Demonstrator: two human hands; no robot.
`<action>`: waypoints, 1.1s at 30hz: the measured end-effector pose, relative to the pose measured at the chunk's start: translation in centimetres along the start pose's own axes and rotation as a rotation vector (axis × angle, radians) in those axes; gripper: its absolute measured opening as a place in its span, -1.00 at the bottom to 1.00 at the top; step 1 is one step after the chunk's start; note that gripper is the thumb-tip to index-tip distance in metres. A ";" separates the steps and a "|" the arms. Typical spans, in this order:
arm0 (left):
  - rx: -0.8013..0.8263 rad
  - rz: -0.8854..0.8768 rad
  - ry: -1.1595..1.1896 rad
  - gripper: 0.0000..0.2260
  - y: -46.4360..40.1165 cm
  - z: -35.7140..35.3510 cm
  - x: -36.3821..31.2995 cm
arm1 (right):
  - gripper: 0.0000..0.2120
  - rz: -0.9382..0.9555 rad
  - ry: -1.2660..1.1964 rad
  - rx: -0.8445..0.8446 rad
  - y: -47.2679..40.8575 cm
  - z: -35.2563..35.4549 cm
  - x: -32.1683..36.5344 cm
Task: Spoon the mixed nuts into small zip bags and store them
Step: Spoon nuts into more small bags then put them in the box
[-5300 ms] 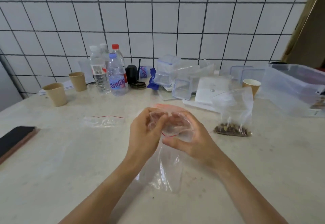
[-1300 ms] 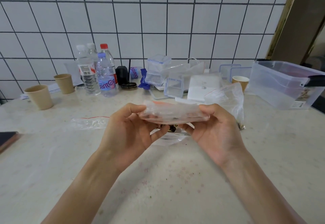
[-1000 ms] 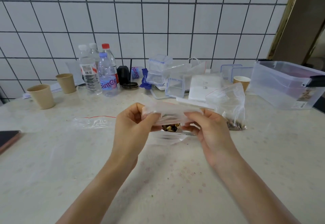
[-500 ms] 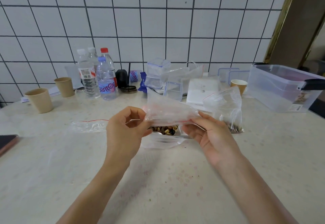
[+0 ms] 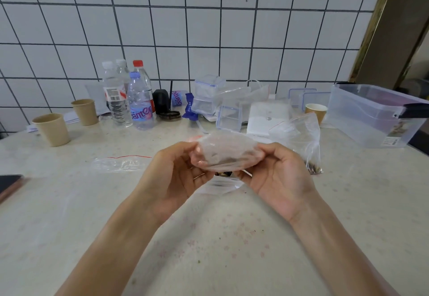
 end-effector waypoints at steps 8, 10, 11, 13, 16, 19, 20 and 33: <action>0.085 -0.005 0.067 -0.73 0.4 0.1 0.0 | -0.77 0.086 0.151 0.166 0.4 -0.3 -0.1; 0.080 -0.201 -0.143 -0.83 0.6 0.0 -0.4 | -0.69 0.161 0.334 0.137 0.2 0.2 -0.2; 0.060 -0.285 -0.229 -0.86 0.7 -0.1 -0.4 | -0.70 0.194 0.399 0.082 0.1 0.4 -0.3; -0.008 -0.389 -0.332 -0.83 0.9 -0.3 -0.2 | -0.74 0.247 0.441 -0.071 -0.2 0.8 -0.4; -0.172 -0.460 -0.437 -0.82 0.7 -0.1 0.2 | -0.96 0.304 0.417 -0.260 -0.4 1.1 -0.6; -0.301 -0.541 -0.584 -0.79 0.8 0.0 0.3 | -0.92 0.320 0.404 -0.351 -0.3 1.2 -0.6; -0.339 -0.577 -0.592 -0.79 1.0 0.0 0.2 | -0.93 0.342 0.422 -0.375 -0.3 1.3 -0.5; -0.040 -0.995 -1.326 -0.43 2.4 -1.4 -0.2 | -0.71 0.666 0.972 -0.261 0.3 1.2 1.0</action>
Point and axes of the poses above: each hand's wrist, its own y-axis away from the middle knuckle, its own z-axis out of the back of the hand, x = y × z, the point moved 4 cm from there along -y, towards the middle knuckle, and after that the axes turned 8 degrees about -x, right-handed, at the moved point
